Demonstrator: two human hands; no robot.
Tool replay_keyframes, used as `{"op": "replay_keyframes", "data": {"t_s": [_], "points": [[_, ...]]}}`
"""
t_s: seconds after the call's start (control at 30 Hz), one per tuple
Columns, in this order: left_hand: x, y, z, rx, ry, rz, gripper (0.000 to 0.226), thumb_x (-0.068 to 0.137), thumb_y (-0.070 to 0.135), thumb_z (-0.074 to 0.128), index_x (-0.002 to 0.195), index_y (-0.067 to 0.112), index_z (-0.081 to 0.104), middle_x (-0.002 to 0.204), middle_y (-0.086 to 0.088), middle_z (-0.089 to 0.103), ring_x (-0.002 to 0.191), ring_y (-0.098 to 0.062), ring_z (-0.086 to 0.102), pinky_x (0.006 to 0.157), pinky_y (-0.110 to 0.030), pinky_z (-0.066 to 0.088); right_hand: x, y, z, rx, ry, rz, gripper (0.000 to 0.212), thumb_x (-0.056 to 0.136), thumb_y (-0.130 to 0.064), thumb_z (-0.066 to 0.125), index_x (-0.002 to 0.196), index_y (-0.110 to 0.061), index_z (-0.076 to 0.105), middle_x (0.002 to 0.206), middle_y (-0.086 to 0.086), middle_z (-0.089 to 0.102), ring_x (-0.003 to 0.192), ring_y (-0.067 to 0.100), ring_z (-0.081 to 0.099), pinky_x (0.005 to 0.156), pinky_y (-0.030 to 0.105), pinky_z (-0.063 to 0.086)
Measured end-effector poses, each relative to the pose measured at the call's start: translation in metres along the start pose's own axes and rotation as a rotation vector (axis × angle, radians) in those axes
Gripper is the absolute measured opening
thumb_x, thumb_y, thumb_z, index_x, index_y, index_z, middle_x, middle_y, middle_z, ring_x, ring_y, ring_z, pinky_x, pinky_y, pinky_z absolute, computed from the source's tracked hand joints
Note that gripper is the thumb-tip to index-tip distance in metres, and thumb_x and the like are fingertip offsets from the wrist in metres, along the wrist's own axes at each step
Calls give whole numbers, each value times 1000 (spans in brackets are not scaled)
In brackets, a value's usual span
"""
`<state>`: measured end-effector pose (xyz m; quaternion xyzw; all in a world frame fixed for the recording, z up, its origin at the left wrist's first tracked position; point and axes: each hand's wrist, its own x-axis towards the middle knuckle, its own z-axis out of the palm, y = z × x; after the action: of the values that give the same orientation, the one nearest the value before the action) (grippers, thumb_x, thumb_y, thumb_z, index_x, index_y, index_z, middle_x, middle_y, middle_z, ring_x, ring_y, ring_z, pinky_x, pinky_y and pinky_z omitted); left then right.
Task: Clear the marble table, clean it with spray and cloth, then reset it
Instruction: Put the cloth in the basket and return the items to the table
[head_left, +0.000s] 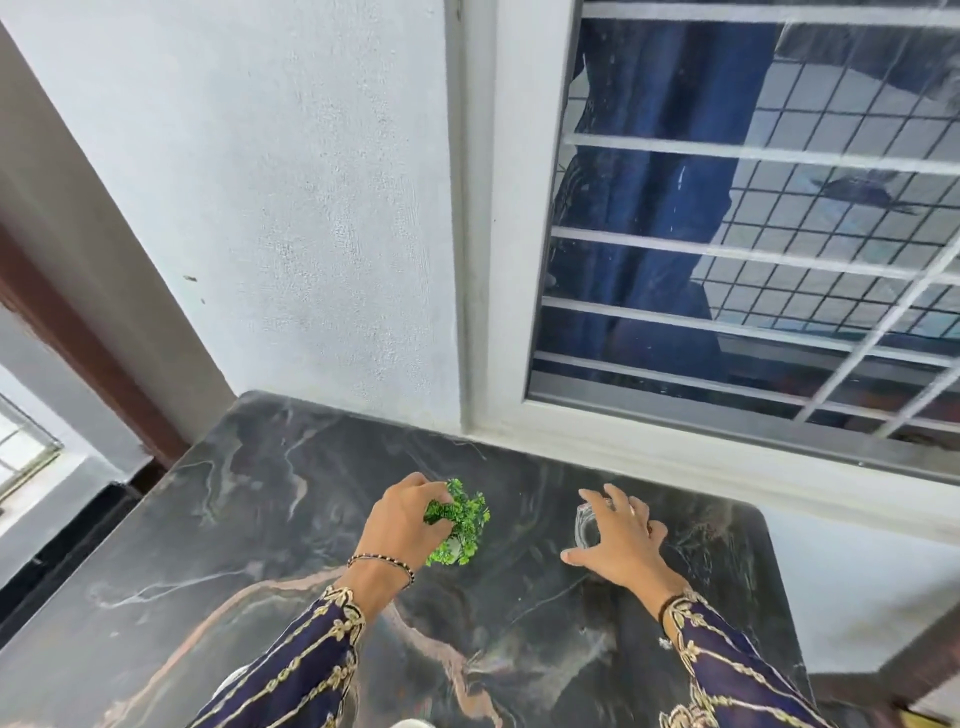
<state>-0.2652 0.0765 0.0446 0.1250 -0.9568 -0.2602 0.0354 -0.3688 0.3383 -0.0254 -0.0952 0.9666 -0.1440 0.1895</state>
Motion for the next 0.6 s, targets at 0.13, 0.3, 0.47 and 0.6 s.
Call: {"op": "replay_keyframes", "data": {"t_s": [0.13, 0.3, 0.47, 0.6], "points": [[4, -10, -4, -22, 5, 5, 23, 76, 18, 70, 98, 24, 72, 95, 5, 61, 63, -12, 50, 64, -22, 41, -2, -26, 8, 17, 14, -102, 83, 86, -53, 74, 156, -33, 34, 170, -1, 15, 157, 31, 4, 124, 53, 14], [9, -32, -17, -28, 12, 7, 23, 78, 16, 69, 100, 22, 71, 96, 3, 61, 59, -14, 47, 62, -23, 41, -7, -82, 30, 110, -15, -218, 64, 88, -45, 73, 145, -33, 49, 165, -6, 27, 152, 24, 13, 123, 45, 19], [21, -72, -37, -28, 32, -19, 23, 79, 15, 68, 100, 22, 72, 98, 2, 61, 60, -14, 46, 62, -24, 40, -2, -152, 58, 376, -89, -269, 51, 89, -30, 77, 137, -27, 60, 142, -6, 55, 126, 13, 52, 104, 29, 48], [41, -107, -58, -42, 71, -14, 22, 78, 14, 69, 100, 20, 72, 99, 0, 62, 67, -15, 51, 68, -26, 44, 12, -213, 71, 525, -144, -261, 56, 87, -23, 80, 138, -24, 57, 129, -6, 66, 99, 0, 67, 83, 17, 56]]}}
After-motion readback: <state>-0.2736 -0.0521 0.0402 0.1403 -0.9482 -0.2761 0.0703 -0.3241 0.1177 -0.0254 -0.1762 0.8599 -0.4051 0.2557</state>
